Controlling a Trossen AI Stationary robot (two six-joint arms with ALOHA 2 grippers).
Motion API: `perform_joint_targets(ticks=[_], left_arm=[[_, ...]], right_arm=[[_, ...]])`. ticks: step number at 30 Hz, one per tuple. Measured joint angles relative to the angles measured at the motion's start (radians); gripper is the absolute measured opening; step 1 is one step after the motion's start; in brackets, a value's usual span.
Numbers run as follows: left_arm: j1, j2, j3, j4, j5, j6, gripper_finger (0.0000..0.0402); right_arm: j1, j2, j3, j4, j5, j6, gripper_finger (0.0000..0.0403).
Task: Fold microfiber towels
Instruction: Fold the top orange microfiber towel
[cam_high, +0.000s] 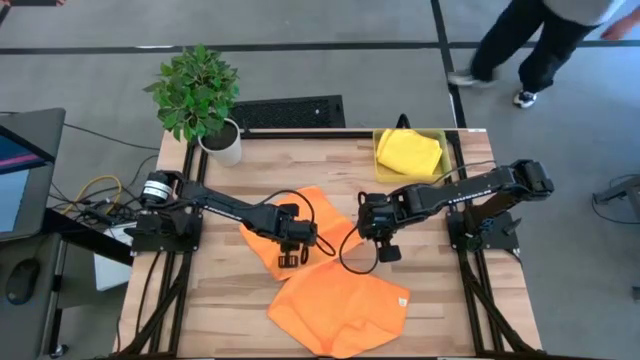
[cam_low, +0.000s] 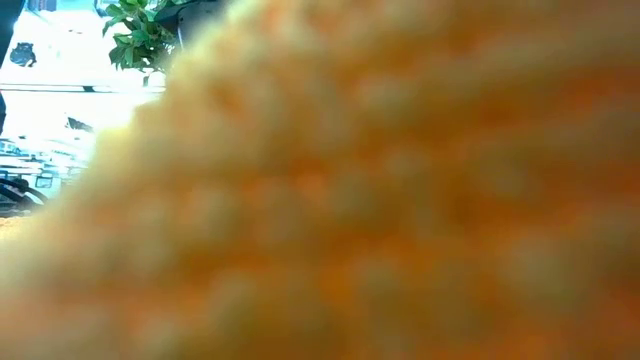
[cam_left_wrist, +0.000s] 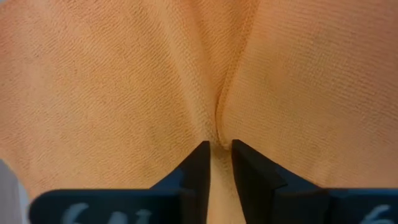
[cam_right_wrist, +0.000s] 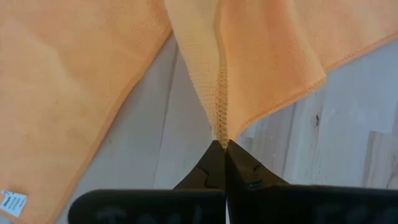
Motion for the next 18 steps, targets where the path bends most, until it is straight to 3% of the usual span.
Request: perform_joint_targets(ticks=[6, 18], left_arm=[[0.000, 0.000, 0.000, -0.001, 0.008, -0.001, 0.0005], [-0.002, 0.000, 0.084, -0.097, 0.016, -0.004, 0.0001]], right_arm=[[0.000, 0.000, 0.000, -0.001, 0.000, 0.000, 0.0008], [0.000, 0.000, 0.000, -0.003, -0.001, 0.000, 0.0008]])
